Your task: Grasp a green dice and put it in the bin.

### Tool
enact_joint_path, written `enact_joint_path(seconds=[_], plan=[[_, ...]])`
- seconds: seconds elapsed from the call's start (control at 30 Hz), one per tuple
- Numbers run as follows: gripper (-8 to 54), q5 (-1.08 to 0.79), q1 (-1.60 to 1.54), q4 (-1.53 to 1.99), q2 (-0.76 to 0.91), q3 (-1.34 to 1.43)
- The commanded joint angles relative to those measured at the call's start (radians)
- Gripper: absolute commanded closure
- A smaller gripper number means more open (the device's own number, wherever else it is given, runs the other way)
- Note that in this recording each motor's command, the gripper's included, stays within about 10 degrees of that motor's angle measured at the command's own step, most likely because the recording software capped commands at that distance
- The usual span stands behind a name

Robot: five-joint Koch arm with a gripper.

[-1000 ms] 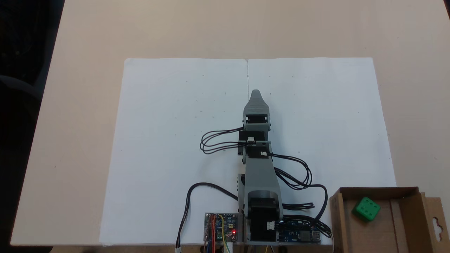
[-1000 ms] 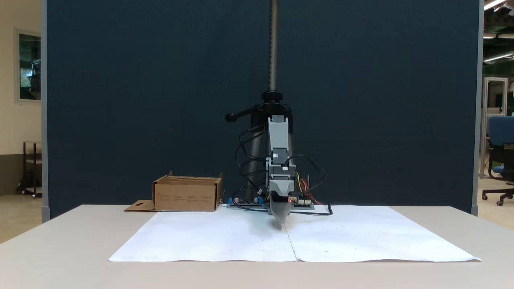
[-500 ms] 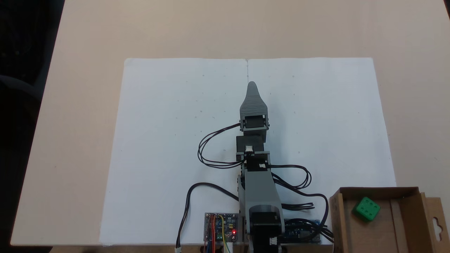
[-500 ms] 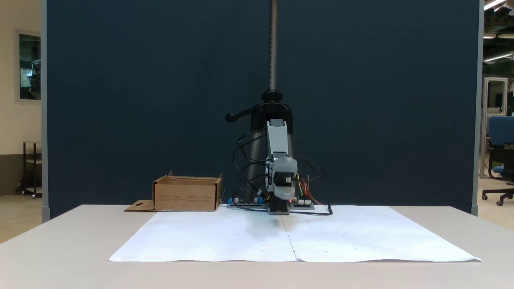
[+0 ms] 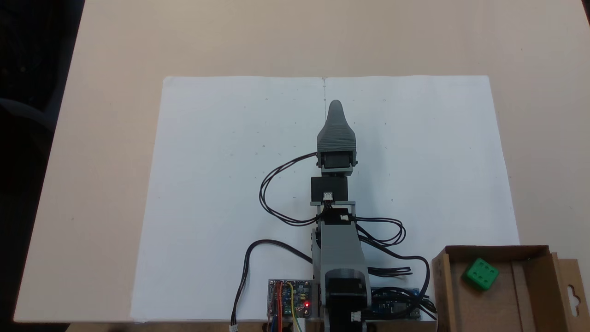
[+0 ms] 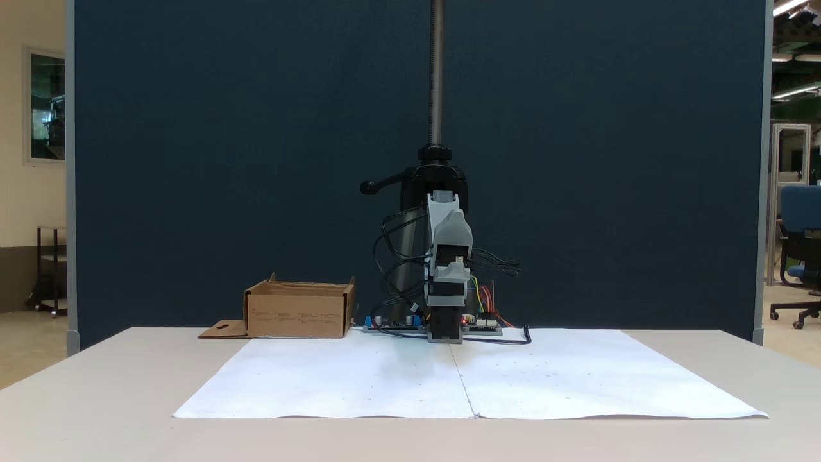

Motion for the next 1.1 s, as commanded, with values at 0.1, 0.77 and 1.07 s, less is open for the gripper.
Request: enact_joint_path(seconds=[0.1,0.77,1.07], plan=[[1.8,-0.020,-0.009,-0.087,0.109,0.069],[1.0,-0.017,-0.005,-0.018,0.104,0.067],[1.0,-0.018,-0.002,0.008,0.106,0.067]])
